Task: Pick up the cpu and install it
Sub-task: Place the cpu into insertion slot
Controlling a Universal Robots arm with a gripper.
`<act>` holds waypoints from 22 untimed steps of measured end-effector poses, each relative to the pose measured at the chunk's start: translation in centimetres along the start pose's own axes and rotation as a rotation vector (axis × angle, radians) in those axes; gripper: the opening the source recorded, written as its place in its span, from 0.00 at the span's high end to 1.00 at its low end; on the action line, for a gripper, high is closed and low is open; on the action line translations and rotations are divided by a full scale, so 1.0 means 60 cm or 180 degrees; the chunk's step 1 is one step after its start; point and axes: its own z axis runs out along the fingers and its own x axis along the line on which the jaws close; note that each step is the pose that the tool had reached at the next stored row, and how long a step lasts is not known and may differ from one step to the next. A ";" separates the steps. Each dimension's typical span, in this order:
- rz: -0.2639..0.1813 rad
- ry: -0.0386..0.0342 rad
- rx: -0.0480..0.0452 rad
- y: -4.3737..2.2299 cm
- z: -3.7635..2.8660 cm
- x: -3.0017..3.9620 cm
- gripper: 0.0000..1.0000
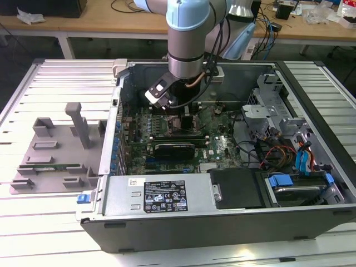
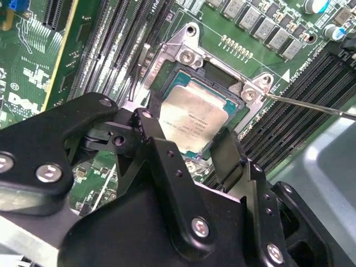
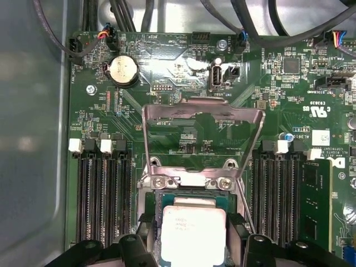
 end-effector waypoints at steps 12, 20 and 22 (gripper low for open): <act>0.0016 0.0011 0.0000 0.000 -0.002 -0.003 0.47; 0.0016 0.0011 0.0000 0.001 -0.002 -0.003 0.47; 0.0016 0.0011 0.0000 0.001 -0.002 -0.003 0.47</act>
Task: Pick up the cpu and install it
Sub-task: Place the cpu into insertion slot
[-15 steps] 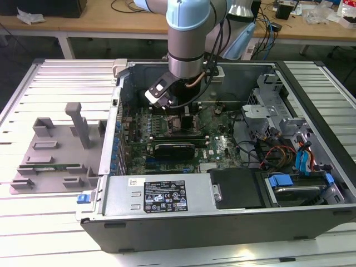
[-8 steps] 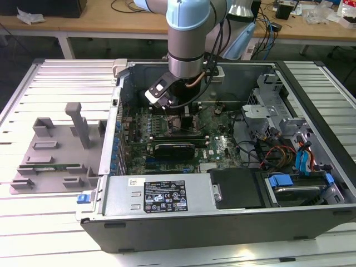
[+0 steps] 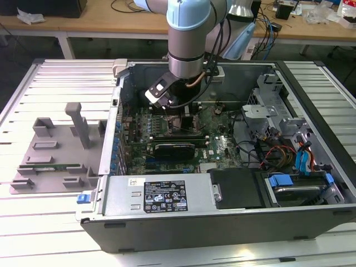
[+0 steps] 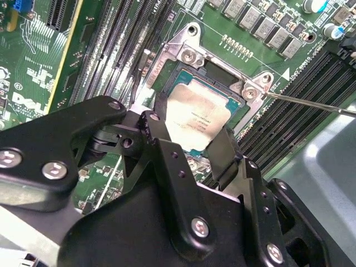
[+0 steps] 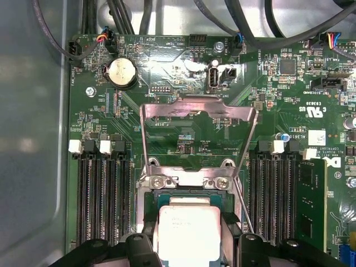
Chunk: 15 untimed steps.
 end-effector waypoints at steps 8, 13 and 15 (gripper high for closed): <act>0.0001 0.0001 0.0000 0.000 -0.001 0.000 0.39; 0.0005 0.0001 0.0000 0.001 -0.014 0.000 0.39; 0.0005 0.0001 0.0000 0.001 -0.015 0.000 0.39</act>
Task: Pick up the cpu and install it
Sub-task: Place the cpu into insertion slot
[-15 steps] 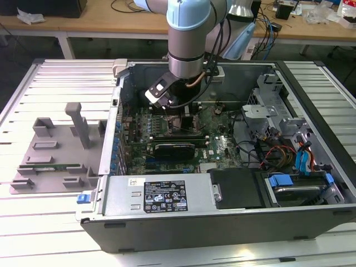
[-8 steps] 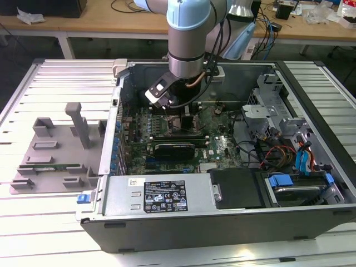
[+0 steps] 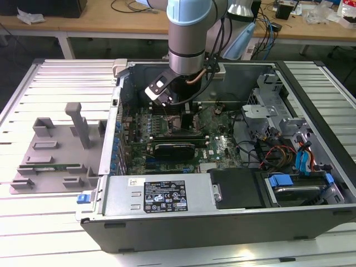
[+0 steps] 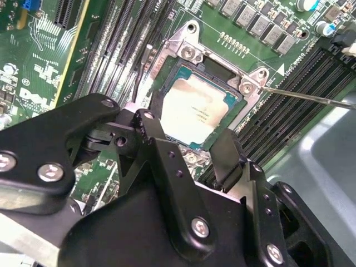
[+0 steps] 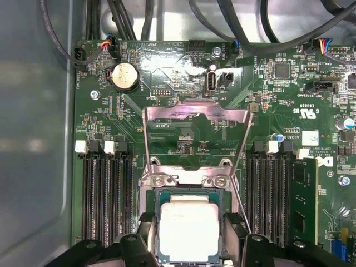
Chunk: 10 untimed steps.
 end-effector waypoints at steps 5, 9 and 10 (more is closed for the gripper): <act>0.0000 0.0000 0.0000 0.000 -0.001 0.000 0.60; 0.0000 0.0000 0.0000 0.000 -0.001 0.000 0.89; 0.0000 0.0000 0.0000 0.000 -0.001 0.000 0.89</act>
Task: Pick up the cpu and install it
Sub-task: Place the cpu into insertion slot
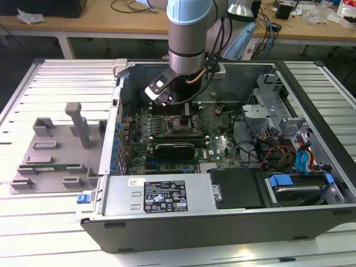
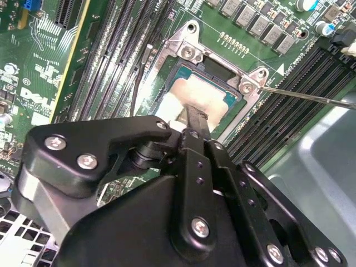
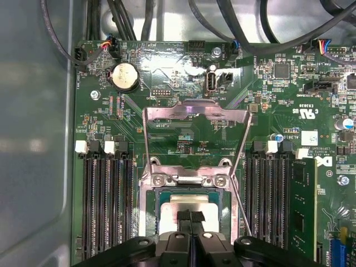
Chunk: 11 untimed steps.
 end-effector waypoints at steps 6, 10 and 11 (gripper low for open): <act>0.0000 0.0000 -0.0001 -0.003 0.000 0.000 0.89; 0.0002 -0.0001 0.0000 -0.003 0.007 0.000 0.89; 0.0010 -0.0001 0.0000 -0.003 0.008 0.000 0.89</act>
